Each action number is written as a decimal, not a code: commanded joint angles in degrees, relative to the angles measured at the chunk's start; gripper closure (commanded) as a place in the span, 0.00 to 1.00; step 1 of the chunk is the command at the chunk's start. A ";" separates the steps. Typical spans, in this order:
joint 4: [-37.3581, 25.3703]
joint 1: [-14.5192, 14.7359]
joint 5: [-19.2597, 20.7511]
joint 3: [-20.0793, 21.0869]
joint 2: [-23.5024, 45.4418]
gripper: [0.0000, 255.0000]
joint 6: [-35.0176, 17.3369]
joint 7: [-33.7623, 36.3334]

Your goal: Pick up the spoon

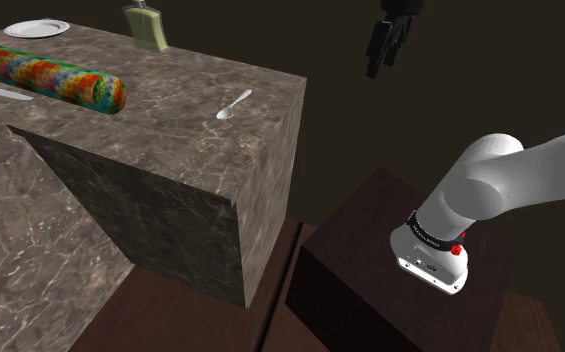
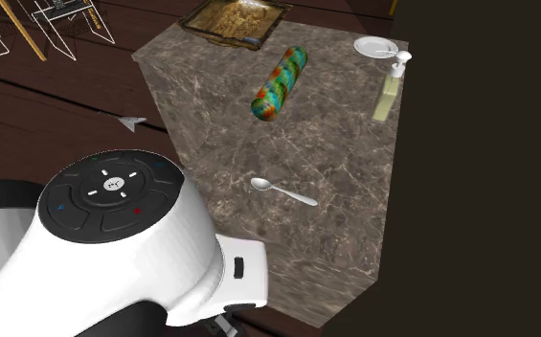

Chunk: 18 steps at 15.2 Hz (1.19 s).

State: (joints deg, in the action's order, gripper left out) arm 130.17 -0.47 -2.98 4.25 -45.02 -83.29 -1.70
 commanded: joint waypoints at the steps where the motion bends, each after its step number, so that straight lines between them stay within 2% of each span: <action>1: 0.00 0.00 0.00 0.00 0.00 0.00 0.00 0.00; 9: -1.54 1.80 -1.40 4.11 12.13 0.00 -13.64 0.44; 18: -8.73 3.18 -0.19 8.88 28.16 0.00 -25.80 1.74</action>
State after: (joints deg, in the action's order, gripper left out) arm 122.67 2.60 -3.48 12.68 -18.68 -108.06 -0.07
